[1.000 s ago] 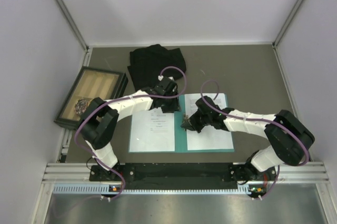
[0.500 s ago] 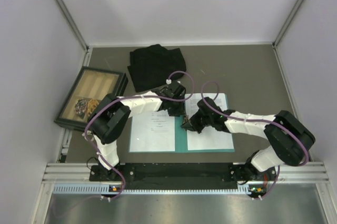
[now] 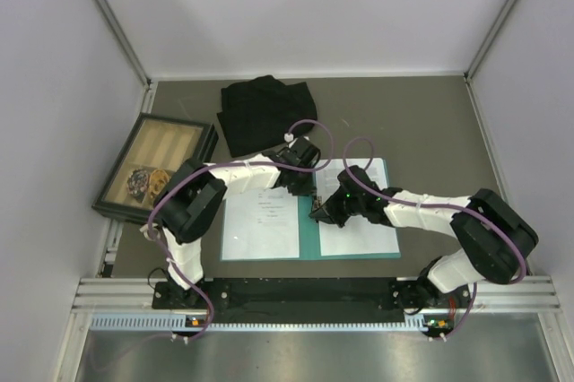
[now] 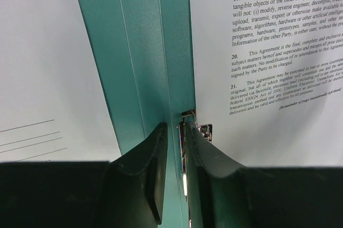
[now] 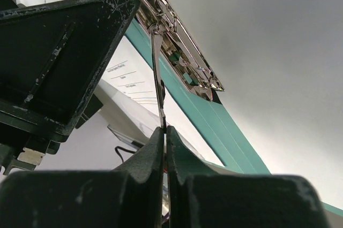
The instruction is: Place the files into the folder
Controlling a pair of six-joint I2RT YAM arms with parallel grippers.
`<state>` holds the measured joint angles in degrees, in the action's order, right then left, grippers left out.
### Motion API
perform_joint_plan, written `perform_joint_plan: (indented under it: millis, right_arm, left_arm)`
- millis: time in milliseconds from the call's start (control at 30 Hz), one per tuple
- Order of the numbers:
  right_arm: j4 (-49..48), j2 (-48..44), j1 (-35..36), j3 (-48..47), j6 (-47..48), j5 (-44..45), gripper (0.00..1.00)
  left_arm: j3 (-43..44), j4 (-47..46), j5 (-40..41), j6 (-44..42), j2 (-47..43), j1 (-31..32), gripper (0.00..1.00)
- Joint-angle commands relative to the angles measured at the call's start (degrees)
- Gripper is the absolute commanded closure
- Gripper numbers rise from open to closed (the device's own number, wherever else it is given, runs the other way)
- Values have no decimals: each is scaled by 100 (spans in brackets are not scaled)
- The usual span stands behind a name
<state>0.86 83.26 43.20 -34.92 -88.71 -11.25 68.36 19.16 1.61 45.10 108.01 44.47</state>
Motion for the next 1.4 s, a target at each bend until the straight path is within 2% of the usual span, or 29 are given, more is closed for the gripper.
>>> perform_joint_plan:
  millis: [0, 133, 267, 333, 433, 633, 1367]
  right_arm:
    - [204, 41, -49, 55, 178, 105, 100]
    - [300, 15, -49, 55, 231, 166, 100]
    - [642, -21, -49, -67, 520, 333, 100]
    - [906, -47, -49, -164, 679, 561, 100]
    - [1275, -152, -49, -147, 881, 772, 100]
    - [1012, -320, -189, 327, 820, 720, 100]
    - [951, 304, -268, 477, 1022, 773, 100]
  left_arm:
    - [186, 263, 507, -28, 309, 132, 75]
    - [336, 466, 823, -54, 449, 229, 77]
    - [581, 816, 903, -37, 782, 299, 96]
    - [670, 931, 964, -63, 897, 308, 100]
    - [714, 1028, 1069, -142, 994, 334, 100]
    - [679, 1055, 1009, -318, 994, 334, 100]
    - [433, 774, 885, -819, 783, 334, 100]
